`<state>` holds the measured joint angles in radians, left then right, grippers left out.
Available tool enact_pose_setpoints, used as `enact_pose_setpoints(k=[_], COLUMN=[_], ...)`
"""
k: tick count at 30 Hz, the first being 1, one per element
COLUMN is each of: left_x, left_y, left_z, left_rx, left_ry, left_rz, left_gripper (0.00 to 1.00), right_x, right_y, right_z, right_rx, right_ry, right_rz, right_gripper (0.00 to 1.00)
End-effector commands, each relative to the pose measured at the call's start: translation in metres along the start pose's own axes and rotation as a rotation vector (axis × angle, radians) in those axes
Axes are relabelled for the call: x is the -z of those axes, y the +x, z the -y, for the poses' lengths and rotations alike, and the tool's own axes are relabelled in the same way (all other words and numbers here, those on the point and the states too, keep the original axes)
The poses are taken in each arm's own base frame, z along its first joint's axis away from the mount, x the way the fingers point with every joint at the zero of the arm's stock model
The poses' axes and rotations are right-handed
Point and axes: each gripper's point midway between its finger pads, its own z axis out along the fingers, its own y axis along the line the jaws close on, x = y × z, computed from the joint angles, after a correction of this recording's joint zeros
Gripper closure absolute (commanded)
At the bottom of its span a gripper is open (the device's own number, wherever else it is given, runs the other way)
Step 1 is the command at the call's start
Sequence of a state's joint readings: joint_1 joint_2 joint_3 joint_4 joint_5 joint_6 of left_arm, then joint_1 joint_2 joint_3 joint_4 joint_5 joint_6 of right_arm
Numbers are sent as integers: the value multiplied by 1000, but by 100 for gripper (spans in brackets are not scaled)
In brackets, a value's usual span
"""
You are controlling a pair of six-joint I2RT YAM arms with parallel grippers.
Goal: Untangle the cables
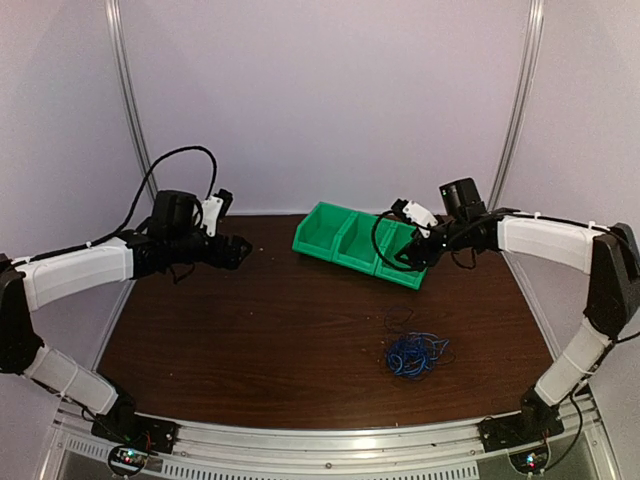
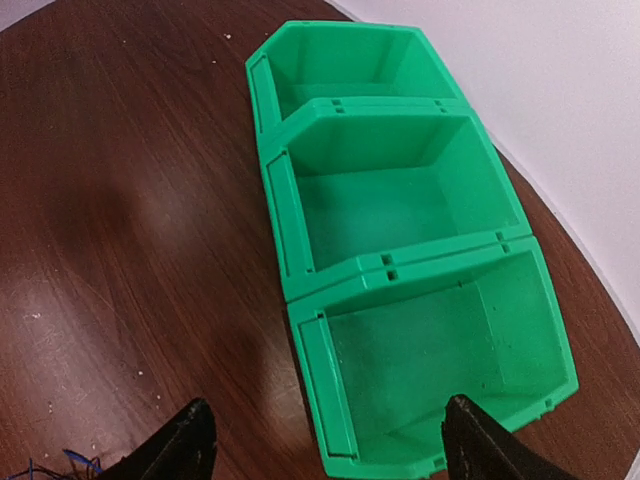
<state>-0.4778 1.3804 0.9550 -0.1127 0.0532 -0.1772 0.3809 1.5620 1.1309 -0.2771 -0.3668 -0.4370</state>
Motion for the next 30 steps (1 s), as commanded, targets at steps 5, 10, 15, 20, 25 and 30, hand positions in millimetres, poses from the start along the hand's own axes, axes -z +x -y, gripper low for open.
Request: enact_pose_setpoints(k=[5,10,15,20,25,30], left_x=[7,11,17,20,22,22], left_y=[-19,-25,-31,-34,-36,-37], left_z=[6,10,11,13,14,15], left_rx=[4,2,-1,-2,-5,-5], left_ry=[45,65,71,81,85,90], left_rz=[70,91,113,123,128,130], left_gripper=[3,2,3,3,3,4], right_x=[-68,-111,-152,-181,-194,-180], right_y=[-35,-44,-44,-36,-19,-2], right_z=[-43,-53,-49,-43,-51,-83], right_rx=[115,119,78,70,123,214], right_ry=[-143,-180,-173,-153,-177,-304], right_rz=[-83,-144,-195,-234,-274,-306], right_gripper=[26,27,24,22,32,46])
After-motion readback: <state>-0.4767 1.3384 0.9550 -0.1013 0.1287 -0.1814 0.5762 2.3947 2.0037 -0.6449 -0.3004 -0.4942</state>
